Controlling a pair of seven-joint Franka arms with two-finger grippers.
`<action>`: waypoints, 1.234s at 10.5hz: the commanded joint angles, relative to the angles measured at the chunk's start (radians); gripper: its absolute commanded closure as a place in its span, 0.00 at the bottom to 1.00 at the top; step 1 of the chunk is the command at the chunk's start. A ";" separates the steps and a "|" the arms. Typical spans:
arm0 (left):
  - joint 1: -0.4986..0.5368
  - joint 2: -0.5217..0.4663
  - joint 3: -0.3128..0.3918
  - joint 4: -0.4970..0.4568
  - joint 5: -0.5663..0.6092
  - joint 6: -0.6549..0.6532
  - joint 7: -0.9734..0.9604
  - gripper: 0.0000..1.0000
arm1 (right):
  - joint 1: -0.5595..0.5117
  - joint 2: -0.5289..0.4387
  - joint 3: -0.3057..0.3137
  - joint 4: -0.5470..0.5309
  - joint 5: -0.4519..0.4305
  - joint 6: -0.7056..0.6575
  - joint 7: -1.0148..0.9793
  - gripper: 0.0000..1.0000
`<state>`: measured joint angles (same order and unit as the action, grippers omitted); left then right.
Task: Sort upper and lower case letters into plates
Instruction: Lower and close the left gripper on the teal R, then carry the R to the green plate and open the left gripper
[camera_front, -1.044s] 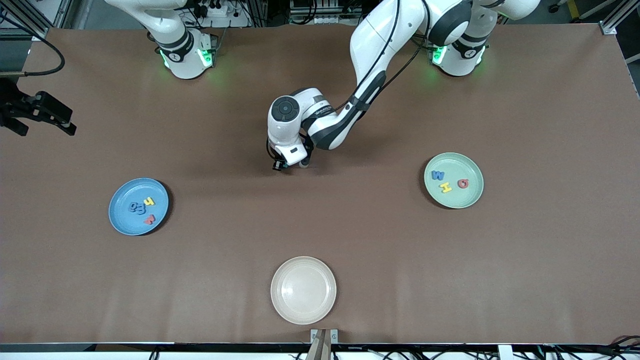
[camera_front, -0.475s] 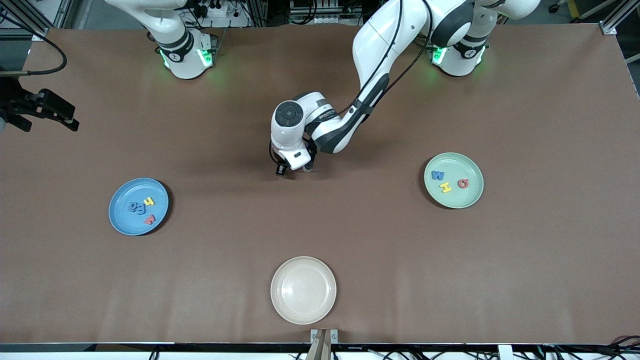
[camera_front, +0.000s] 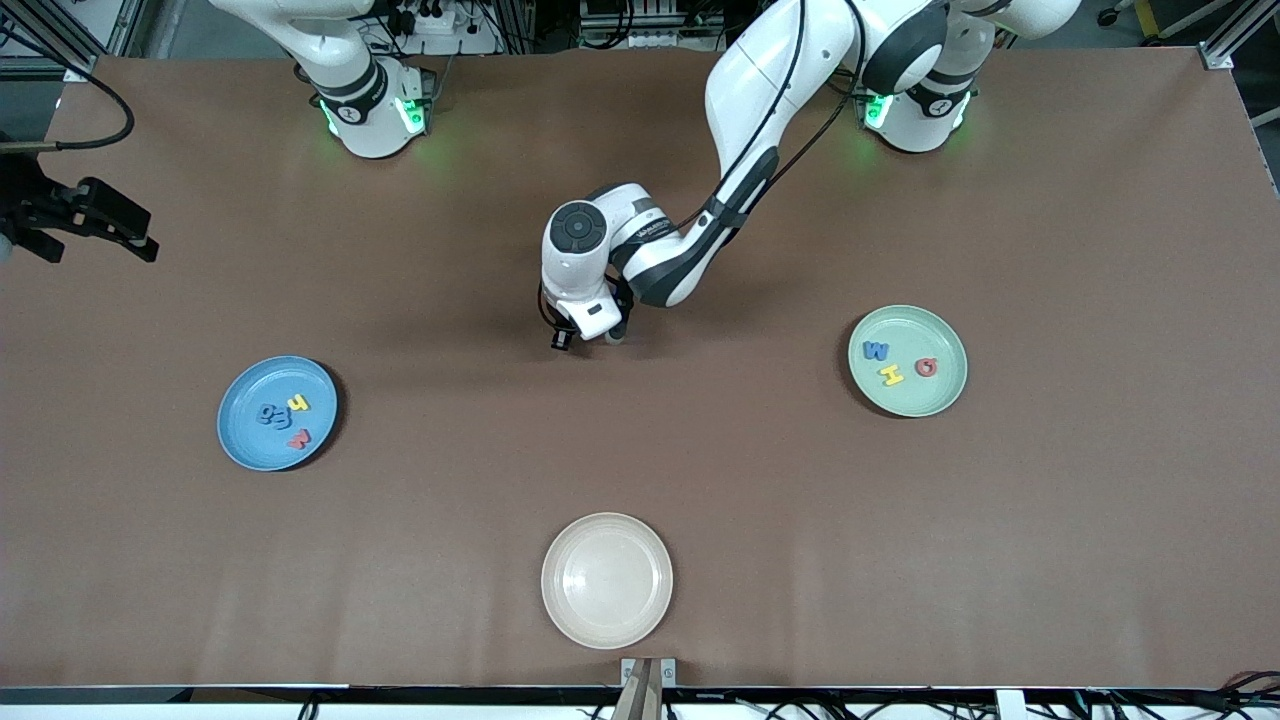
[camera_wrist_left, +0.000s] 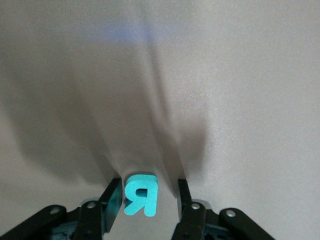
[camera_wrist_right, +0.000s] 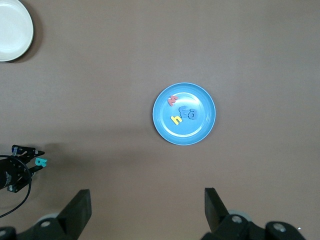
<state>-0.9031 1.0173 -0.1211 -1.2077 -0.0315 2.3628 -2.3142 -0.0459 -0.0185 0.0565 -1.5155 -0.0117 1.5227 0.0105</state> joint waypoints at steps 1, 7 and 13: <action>-0.004 0.024 0.009 0.011 -0.021 0.001 0.025 0.67 | -0.009 0.002 0.003 0.009 0.012 -0.003 -0.010 0.00; 0.003 0.004 0.008 0.010 -0.022 -0.008 0.071 0.88 | -0.006 -0.001 0.003 0.009 0.012 0.004 -0.012 0.00; 0.137 -0.146 0.006 -0.004 -0.174 -0.296 0.353 0.94 | -0.006 -0.004 0.003 0.011 0.012 -0.001 -0.012 0.00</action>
<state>-0.8072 0.9320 -0.1186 -1.1871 -0.1665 2.1629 -2.0416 -0.0456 -0.0191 0.0574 -1.5145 -0.0117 1.5293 0.0104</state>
